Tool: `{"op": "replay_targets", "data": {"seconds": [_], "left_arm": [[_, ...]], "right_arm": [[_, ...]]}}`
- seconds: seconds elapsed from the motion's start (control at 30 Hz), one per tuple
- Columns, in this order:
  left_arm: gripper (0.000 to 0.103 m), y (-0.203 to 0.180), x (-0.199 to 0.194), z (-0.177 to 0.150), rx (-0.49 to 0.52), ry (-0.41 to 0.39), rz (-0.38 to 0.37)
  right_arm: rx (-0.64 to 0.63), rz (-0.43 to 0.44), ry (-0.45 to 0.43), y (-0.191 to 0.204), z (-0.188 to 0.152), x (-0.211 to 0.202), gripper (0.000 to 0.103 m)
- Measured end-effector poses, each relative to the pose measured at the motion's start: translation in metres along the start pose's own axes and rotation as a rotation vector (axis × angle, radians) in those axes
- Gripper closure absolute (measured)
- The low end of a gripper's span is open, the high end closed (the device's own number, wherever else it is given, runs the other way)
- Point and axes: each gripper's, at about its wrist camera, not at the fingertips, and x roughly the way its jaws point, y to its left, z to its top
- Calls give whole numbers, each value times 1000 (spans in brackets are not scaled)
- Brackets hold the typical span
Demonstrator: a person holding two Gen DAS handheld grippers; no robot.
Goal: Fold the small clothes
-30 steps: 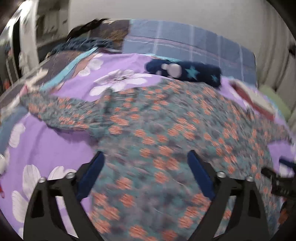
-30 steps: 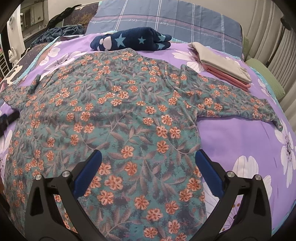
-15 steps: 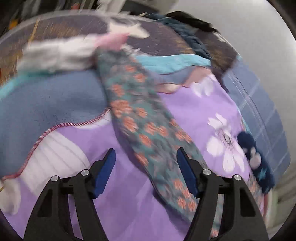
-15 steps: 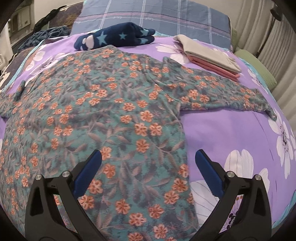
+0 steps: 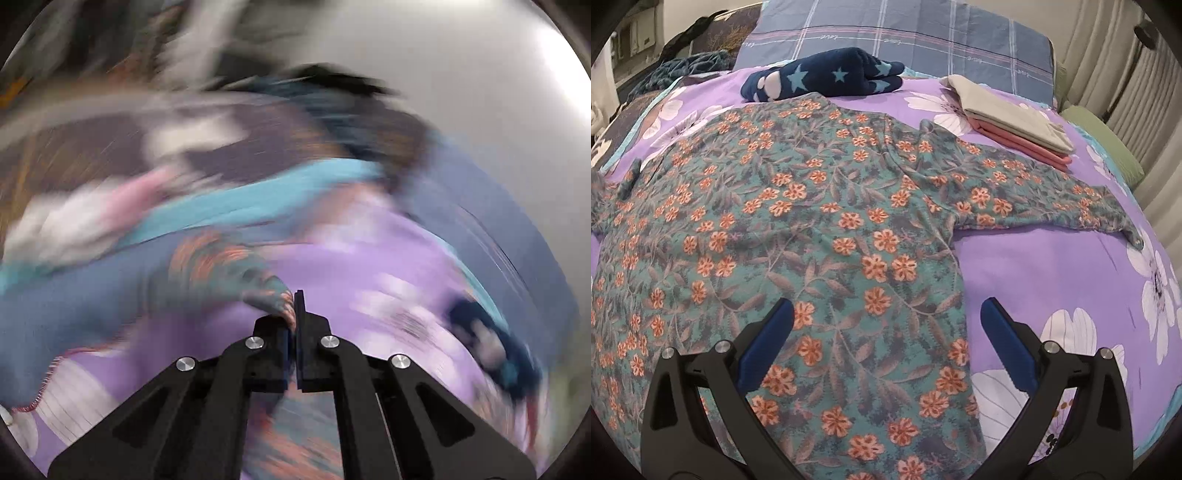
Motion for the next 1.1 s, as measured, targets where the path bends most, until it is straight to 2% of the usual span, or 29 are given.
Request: {"op": "replay_targets", "data": {"seconds": [0.03,0.13,0.23,0.27,0.3,0.33,0.4,0.5,0.6,0.7,0.77,0.83,0.9,0.93,1.0,1.03,1.1], "left_arm": [[101,-44,-20,-10,112,-9,-92],[101,-131,-55,-48,309,22,-276],[100,-204,-81,-106,522,66,-419],[98,-221,-85,-124,584,75,-441],[79,-236,-88,-143,644,86,-456],[52,-252,-90,-168,714,96,-460],[35,-265,-90,-203,791,104,-446],[32,-270,-88,-244,895,171,-429],[21,-260,-92,-252,924,163,-409],[13,-239,-102,-242,930,118,-344],[11,-212,-108,-226,887,83,-271],[10,-186,-113,-211,825,80,-199],[10,-160,-108,-198,753,87,-124],[10,-144,-103,-193,717,95,-77],[10,-123,-94,-189,691,110,21],[10,-112,-88,-188,693,114,75],[10,-100,-80,-186,702,128,124]], "right_arm": [[12,4,5,-2,0,2,2],[37,28,16,-5,0,4,2],[31,40,1,-5,-2,-1,2],[27,39,-3,-6,-3,-2,2],[26,39,-3,-8,-4,-4,2],[30,40,-3,-11,-5,-4,2],[51,40,1,-19,-6,-5,2],[80,47,2,-32,-5,-5,2],[78,62,-6,-37,-2,-5,2],[51,108,-20,-31,8,-5,2],[16,146,-40,-20,17,-7,2],[-48,198,-74,-2,30,-11,8],[-109,275,-79,20,43,-11,23],[-127,319,-71,30,49,-11,26],[-163,405,-57,53,62,-7,39],[-188,409,-59,66,68,-5,42],[-253,405,-88,91,72,-5,43]]}}
